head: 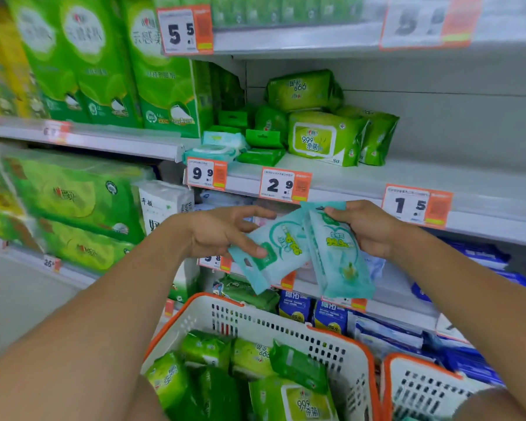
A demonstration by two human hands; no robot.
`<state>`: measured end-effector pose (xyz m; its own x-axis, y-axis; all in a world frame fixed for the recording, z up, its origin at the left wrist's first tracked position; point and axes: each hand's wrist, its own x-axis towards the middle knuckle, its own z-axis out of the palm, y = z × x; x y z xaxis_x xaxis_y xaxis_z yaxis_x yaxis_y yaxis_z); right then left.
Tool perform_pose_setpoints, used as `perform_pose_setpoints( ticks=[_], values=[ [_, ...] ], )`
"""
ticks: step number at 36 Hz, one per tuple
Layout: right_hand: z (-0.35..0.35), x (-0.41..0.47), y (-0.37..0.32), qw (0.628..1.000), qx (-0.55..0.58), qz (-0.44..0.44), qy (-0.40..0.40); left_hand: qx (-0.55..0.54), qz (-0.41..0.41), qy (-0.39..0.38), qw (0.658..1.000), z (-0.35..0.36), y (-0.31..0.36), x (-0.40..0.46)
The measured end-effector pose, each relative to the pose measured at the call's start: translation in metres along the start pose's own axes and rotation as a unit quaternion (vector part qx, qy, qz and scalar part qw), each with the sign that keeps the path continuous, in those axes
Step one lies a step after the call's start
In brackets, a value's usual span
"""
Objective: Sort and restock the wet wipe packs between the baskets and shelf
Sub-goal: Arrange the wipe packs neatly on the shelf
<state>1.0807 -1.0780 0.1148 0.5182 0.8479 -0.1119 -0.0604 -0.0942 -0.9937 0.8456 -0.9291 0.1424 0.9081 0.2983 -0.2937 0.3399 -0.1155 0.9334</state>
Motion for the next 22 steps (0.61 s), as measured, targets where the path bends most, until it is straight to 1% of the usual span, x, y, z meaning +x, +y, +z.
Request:
perform_pose_setpoints(
  ticks=[2, 5, 8, 10, 12, 15, 18, 22],
  values=[
    [0.000, 0.000, -0.002, 1.000, -0.019, 0.000, 0.003, 0.022, -0.011, 0.026, 0.999, 0.002, -0.005, 0.003],
    [0.001, -0.004, -0.007, 0.999, -0.044, -0.003, 0.005, 0.013, -0.003, 0.072, 0.997, -0.003, -0.009, 0.007],
    [-0.003, -0.008, -0.014, 0.997, -0.077, -0.004, 0.013, -0.067, 0.030, 0.167, 0.983, -0.011, -0.012, 0.012],
    [-0.007, -0.011, -0.019, 0.995, -0.103, -0.009, 0.013, -0.122, 0.055, 0.203, 0.970, -0.013, -0.011, 0.014],
    [-0.007, -0.014, -0.022, 0.991, -0.132, -0.013, 0.000, -0.137, 0.066, 0.210, 0.966, -0.012, -0.009, 0.015],
    [-0.006, -0.019, -0.024, 0.987, -0.156, -0.013, -0.020, -0.090, 0.056, 0.206, 0.973, -0.004, -0.008, 0.019],
    [-0.006, -0.023, -0.026, 0.988, -0.146, -0.001, -0.054, -0.070, 0.056, 0.194, 0.977, 0.005, -0.006, 0.025],
    [-0.014, -0.028, -0.033, 0.988, -0.130, 0.020, -0.086, -0.093, 0.055, 0.188, 0.976, 0.022, 0.004, 0.031]
  ],
)
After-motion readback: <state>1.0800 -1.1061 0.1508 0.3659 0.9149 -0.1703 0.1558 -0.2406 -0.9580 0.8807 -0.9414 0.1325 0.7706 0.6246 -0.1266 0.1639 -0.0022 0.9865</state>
